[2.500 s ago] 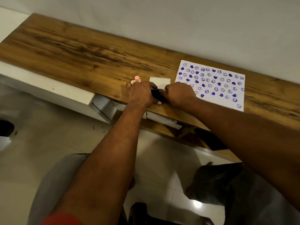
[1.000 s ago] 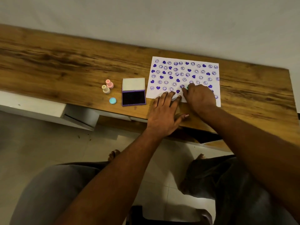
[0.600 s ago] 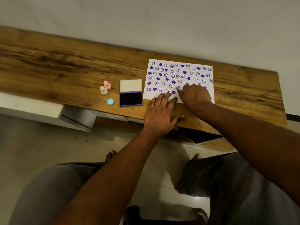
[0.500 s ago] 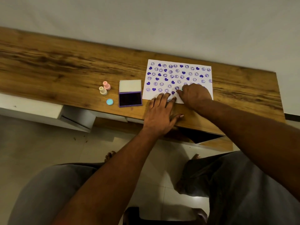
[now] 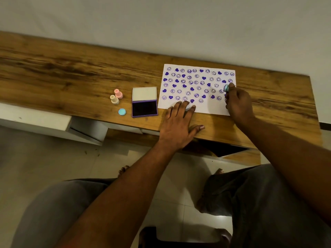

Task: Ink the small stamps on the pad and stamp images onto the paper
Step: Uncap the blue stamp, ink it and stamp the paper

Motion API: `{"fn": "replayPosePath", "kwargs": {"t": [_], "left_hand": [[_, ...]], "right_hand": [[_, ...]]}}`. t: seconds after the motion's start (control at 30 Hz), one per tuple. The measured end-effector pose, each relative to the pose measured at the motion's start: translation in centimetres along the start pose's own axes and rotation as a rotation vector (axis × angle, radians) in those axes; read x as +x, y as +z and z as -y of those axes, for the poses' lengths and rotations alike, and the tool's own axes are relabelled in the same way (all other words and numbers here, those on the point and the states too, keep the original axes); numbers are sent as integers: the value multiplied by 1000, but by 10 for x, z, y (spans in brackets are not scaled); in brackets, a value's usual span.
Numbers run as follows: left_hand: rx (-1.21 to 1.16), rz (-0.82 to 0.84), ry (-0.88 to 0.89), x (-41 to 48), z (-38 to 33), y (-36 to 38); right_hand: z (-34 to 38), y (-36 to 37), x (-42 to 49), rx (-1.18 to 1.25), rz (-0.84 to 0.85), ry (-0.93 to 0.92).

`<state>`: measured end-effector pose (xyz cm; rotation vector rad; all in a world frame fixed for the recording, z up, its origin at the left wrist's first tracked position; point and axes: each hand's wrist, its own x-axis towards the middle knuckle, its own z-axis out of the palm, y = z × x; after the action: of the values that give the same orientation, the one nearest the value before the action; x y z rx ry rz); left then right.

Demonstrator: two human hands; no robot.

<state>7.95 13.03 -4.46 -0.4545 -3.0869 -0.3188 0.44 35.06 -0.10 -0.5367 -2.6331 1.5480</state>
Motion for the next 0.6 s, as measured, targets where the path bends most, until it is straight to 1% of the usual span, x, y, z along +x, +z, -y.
{"fn": "replayPosePath", "kwargs": {"t": [0.13,0.43,0.53,0.6], "left_hand": [[4,6,-3,0,0,0],[-33,-9,12,-6,9,1],[-70,-80,41,-18,20,-2],[-113,-184,20,-29,35,-8]], "right_hand": [[1,3,-5,-15,19,-72],[13,20,-19,-290,52,-231],[26,34,-25,-344,79,-294],[39,49,-31,-328,100,-322]]}}
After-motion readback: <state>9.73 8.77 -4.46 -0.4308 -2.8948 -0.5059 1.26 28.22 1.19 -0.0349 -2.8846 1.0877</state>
